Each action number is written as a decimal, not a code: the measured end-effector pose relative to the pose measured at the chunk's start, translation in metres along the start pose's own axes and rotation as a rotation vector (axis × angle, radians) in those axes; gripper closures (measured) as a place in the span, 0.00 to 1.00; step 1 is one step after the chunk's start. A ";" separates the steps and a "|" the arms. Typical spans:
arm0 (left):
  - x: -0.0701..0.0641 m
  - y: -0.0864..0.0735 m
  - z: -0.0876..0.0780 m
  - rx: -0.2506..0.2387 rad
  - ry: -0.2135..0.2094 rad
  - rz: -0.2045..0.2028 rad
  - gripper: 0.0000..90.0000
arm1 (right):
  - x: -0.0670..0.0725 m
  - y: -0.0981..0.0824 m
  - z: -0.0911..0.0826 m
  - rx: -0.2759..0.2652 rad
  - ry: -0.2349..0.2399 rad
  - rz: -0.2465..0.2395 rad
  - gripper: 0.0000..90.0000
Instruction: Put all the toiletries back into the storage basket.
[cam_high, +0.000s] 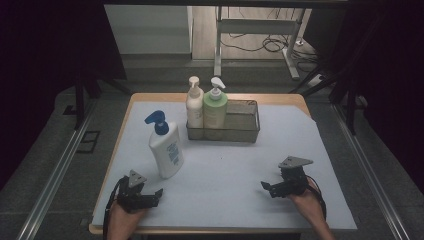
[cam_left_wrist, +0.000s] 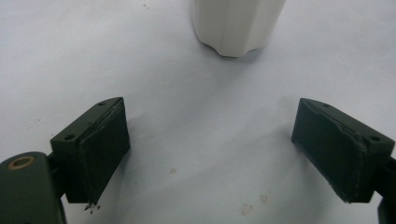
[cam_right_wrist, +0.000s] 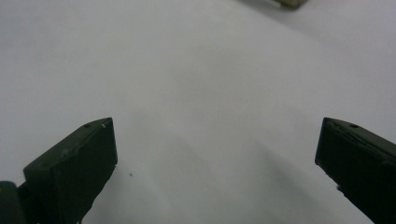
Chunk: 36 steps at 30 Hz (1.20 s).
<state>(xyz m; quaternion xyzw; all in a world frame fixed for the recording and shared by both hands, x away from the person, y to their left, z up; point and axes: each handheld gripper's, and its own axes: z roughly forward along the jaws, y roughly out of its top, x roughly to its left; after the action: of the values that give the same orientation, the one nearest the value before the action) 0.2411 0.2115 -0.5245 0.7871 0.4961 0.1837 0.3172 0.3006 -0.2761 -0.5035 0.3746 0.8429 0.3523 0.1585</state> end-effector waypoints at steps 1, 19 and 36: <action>0.000 0.000 0.000 0.000 0.000 0.000 0.12 | 0.000 -0.002 0.002 0.007 -0.001 0.001 0.00; 0.007 0.006 -0.012 -0.038 0.005 -0.025 0.32 | -0.003 -0.015 0.012 0.036 -0.006 0.014 0.00; 0.029 0.031 -0.001 0.004 0.002 -0.035 0.74 | -0.003 -0.015 0.012 0.035 -0.006 0.014 0.00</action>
<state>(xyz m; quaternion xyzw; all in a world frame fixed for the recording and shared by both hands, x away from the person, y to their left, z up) 0.2735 0.2285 -0.5035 0.7788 0.5105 0.1780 0.3182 0.3011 -0.2793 -0.5224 0.3843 0.8459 0.3372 0.1519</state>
